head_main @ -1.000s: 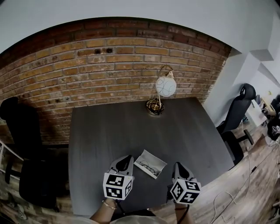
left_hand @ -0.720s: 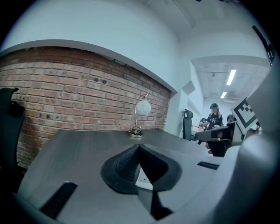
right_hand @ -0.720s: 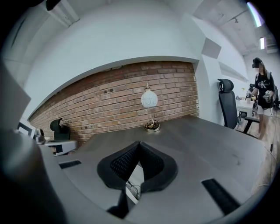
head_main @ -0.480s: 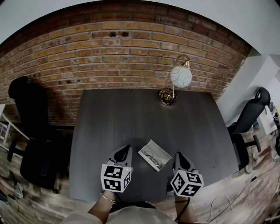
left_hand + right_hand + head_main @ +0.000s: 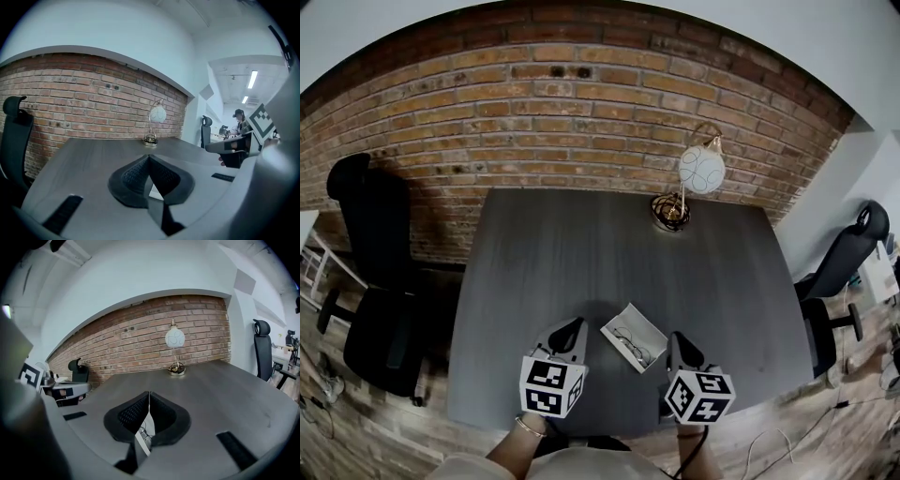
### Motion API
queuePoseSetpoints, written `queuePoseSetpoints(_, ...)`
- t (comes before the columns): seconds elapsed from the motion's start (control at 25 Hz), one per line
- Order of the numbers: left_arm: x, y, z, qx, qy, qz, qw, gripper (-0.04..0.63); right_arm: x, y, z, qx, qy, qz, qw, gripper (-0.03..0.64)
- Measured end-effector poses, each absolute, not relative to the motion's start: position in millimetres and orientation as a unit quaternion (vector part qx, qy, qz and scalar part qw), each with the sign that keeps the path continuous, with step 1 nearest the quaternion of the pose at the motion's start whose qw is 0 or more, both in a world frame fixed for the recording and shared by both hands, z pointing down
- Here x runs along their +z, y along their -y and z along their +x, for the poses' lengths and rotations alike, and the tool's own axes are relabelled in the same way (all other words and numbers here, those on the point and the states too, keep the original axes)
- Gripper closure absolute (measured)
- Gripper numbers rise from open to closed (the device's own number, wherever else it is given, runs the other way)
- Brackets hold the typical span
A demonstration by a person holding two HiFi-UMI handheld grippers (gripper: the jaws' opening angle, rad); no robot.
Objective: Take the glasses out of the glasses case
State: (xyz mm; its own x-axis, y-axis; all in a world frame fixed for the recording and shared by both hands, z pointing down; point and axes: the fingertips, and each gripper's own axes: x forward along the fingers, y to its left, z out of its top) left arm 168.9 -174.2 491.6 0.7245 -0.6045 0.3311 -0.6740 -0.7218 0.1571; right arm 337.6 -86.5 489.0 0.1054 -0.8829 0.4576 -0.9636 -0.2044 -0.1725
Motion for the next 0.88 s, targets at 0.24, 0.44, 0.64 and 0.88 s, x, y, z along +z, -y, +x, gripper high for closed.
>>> queuePoseSetpoints(0.24, 505.0, 175.9, 160.7, 0.14, 0.362, 0.91, 0.145, 0.578, 509.5, 90.8, 333.9, 0.236, 0.639, 0.719, 0.138, 0.583)
queuePoseSetpoints(0.44, 512.0, 175.3, 156.0, 0.146, 0.37, 0.906, 0.146, 0.578, 529.3, 96.4, 322.3, 0.248, 0.666, 0.682, 0.17, 0.581)
queuePoseSetpoints(0.64, 521.7, 173.6, 149.8, 0.155, 0.38, 0.899, 0.155, 0.578, 542.3, 101.2, 315.1, 0.257, 0.684, 0.656, 0.189, 0.58)
queuePoseSetpoints(0.88, 528.3, 176.1, 144.6, 0.158, 0.394, 0.891, 0.164, 0.578, 553.6, 103.7, 316.6, 0.262, 0.692, 0.64, 0.206, 0.556)
